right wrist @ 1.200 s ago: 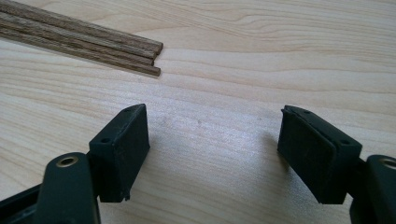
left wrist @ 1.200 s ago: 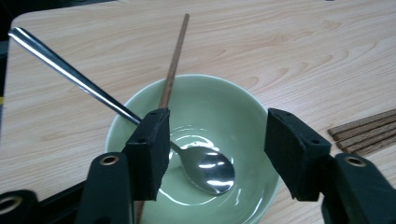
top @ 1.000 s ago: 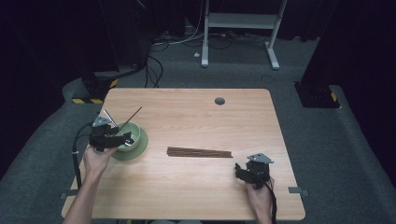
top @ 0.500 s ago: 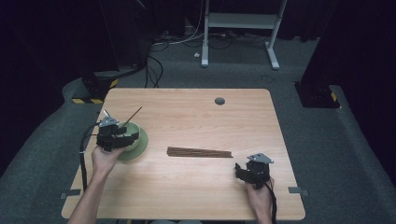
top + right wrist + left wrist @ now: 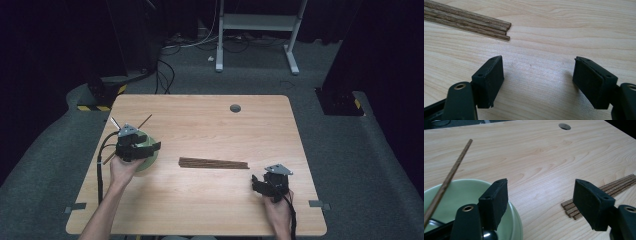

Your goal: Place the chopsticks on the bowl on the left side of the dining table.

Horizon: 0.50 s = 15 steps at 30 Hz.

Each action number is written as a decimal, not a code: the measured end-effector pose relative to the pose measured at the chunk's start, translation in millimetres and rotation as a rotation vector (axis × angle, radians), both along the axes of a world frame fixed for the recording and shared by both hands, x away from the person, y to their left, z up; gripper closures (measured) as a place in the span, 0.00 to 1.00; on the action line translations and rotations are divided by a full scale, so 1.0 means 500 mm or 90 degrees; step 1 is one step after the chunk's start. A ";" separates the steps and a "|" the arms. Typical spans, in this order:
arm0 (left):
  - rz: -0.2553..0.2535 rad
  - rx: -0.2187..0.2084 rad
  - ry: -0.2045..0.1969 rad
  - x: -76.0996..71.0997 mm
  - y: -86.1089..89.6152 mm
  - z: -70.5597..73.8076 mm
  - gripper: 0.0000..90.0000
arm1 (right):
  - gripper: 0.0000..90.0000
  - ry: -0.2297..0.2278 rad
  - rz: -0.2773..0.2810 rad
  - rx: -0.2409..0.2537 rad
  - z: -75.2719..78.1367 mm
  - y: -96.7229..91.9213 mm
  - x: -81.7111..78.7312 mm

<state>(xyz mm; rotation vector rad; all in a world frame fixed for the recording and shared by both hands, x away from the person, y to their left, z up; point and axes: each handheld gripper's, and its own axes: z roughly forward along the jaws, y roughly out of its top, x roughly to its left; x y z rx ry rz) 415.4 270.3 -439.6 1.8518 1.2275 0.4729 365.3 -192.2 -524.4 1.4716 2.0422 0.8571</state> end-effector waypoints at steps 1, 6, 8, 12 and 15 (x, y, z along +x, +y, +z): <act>-0.001 0.000 0.000 0.001 -0.005 -0.001 0.32 | 0.27 0.000 0.000 0.000 0.000 0.000 0.000; -0.010 -0.015 0.001 0.007 -0.027 -0.002 0.30 | 0.27 0.000 0.000 0.000 0.000 0.000 0.000; -0.018 -0.004 0.003 0.011 -0.039 -0.001 0.29 | 0.27 0.000 0.000 0.000 0.000 0.000 0.000; -0.048 0.029 -0.012 0.017 -0.078 0.001 0.27 | 0.27 0.000 0.000 0.000 0.000 0.000 0.000; -0.075 0.031 -0.012 0.024 -0.106 -0.006 0.25 | 0.27 0.000 0.000 0.000 0.000 0.000 0.000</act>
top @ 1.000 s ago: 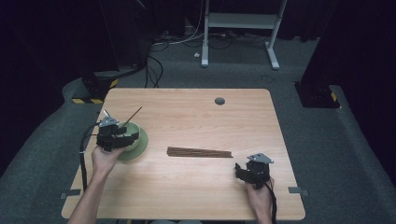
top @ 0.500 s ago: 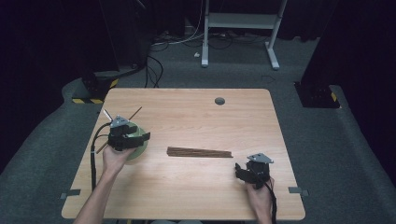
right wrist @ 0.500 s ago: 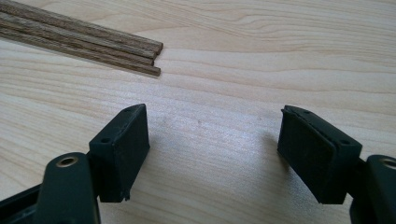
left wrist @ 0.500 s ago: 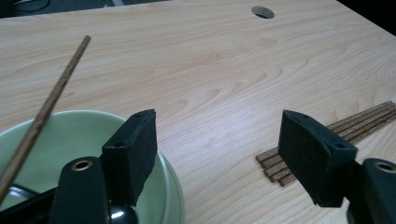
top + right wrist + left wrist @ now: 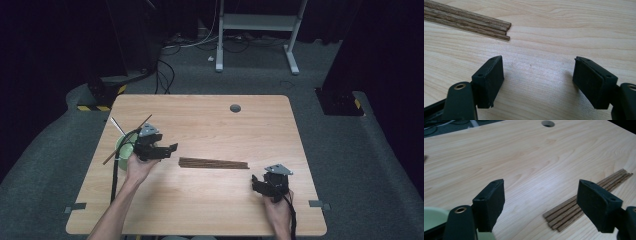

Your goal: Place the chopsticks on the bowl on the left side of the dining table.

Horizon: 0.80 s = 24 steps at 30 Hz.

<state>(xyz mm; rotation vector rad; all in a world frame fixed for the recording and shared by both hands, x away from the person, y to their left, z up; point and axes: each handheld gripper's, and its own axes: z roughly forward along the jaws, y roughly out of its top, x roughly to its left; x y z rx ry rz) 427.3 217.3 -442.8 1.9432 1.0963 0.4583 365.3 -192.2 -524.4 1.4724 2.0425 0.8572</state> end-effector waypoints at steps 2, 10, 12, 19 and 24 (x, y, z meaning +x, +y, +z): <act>-0.010 -0.005 0.005 0.002 -0.011 -0.003 0.24 | 0.27 0.000 0.000 0.000 0.000 0.000 0.000; -0.027 -0.010 0.033 0.009 -0.046 -0.011 0.24 | 0.27 0.000 0.000 0.000 0.000 0.000 0.000; -0.029 -0.010 0.036 0.010 -0.051 -0.013 0.25 | 0.27 0.000 0.000 0.000 0.000 0.000 0.000; -0.042 0.004 0.030 0.012 -0.079 -0.015 0.26 | 0.27 0.000 0.000 0.000 0.000 0.000 0.000; -0.062 -0.006 0.032 0.019 -0.102 -0.012 0.27 | 0.27 0.000 0.000 0.000 0.000 0.000 0.000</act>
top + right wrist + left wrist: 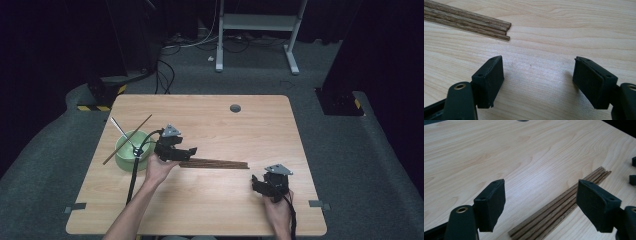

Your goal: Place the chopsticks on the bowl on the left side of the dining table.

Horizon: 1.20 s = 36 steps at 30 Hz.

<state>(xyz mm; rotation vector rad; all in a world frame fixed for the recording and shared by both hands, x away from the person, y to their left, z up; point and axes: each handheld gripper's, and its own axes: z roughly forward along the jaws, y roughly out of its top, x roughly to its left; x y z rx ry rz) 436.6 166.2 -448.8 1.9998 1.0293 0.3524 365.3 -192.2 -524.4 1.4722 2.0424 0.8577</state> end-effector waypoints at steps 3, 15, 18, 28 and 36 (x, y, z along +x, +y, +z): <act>-0.012 0.002 0.002 0.003 -0.015 -0.001 0.29 | 0.27 0.000 0.000 0.000 0.000 0.000 0.000; -0.052 0.006 0.024 0.015 -0.076 -0.019 0.29 | 0.27 0.000 0.000 0.000 0.000 0.000 0.000; -0.058 0.010 0.032 0.018 -0.087 -0.028 0.29 | 0.27 0.000 0.000 0.000 0.000 0.000 0.000; -0.061 0.022 0.040 0.029 -0.108 -0.040 0.31 | 0.27 0.000 0.001 0.000 0.000 0.000 0.000; -0.069 0.028 0.048 0.031 -0.132 -0.052 0.30 | 0.27 0.000 0.001 0.000 0.000 0.000 0.000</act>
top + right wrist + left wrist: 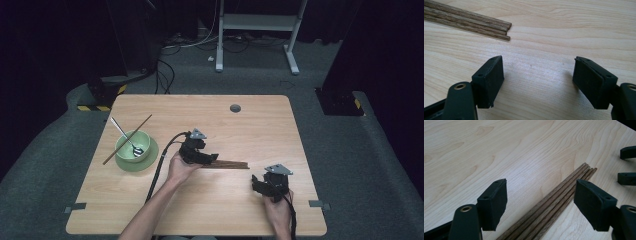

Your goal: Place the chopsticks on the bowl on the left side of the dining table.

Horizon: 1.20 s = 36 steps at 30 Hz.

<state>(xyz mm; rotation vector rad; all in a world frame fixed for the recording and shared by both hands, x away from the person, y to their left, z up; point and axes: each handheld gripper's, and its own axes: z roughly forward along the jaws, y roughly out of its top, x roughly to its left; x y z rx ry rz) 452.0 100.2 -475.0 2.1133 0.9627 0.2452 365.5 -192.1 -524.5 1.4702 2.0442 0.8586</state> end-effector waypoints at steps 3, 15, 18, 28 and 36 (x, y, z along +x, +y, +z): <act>-0.002 0.005 0.002 0.002 -0.011 -0.005 0.30 | 0.27 0.000 0.000 0.000 0.000 0.000 0.000; 0.003 0.027 0.005 0.009 -0.025 -0.012 0.31 | 0.27 0.000 0.000 0.000 0.000 0.000 0.000; 0.007 0.028 0.006 0.010 -0.029 -0.017 0.31 | 0.27 0.000 0.000 0.000 0.000 0.000 0.000; 0.013 0.050 0.006 0.016 -0.048 -0.038 0.31 | 0.27 0.000 0.000 0.000 0.000 0.000 0.000; 0.029 0.062 0.010 0.022 -0.053 -0.050 0.30 | 0.27 0.000 0.000 0.000 0.000 0.000 0.000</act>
